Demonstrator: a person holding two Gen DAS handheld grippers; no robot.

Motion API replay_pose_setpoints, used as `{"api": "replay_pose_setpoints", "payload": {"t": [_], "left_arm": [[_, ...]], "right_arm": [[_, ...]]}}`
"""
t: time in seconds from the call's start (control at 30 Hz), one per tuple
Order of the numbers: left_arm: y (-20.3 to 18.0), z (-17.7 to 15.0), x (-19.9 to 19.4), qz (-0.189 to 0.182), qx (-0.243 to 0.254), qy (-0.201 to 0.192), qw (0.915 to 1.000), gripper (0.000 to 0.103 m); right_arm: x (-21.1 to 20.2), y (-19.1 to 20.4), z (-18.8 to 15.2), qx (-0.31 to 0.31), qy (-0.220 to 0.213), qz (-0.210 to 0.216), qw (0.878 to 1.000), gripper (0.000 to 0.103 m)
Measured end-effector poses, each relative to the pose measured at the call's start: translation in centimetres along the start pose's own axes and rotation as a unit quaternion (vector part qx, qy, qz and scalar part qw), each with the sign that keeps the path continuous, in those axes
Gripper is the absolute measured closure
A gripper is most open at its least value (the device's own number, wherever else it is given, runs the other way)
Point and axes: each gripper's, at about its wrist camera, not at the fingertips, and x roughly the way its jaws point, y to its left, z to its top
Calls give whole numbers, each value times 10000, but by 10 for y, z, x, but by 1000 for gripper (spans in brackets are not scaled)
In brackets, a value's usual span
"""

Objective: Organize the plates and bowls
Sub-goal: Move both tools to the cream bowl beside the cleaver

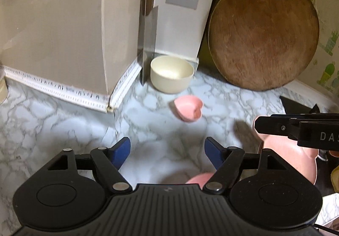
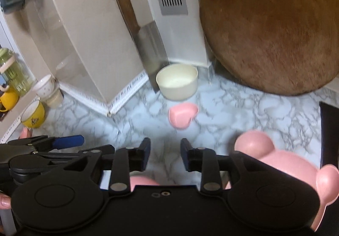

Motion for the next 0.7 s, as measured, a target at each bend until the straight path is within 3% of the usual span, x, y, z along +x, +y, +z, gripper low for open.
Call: {"api": "replay_pose_setpoints", "payload": {"t": [0.03,0.1,0.2,0.3,0.37,0.47,0.7], "left_arm": [[0,3,1,-3,-10,-26,10000,24],[-2,10,5,-30,-48,-59,10000,23],[-5,21,12,-31,-73,-143,9999,23],[-7,33,21,11,-201,-205,9996,22],[-6,41,28,75,-332,-271,9991,21],[-4,54,42,233,-559,-400,9974,2],[-1,78,75,731,-1073,-466,9904,0]], "right_arm": [[-1,-2,3,1,-46,5,10000,56],[-1,-4,10,0,-108,26,9999,31],[1,-7,22,-37,-256,-81,9996,13],[5,-12,37,-129,-380,-99,9991,3],[10,-16,49,-153,-444,-95,9988,1],[24,-25,68,-55,-378,-86,9992,1],[71,-54,104,536,-127,-222,9982,1]]}}
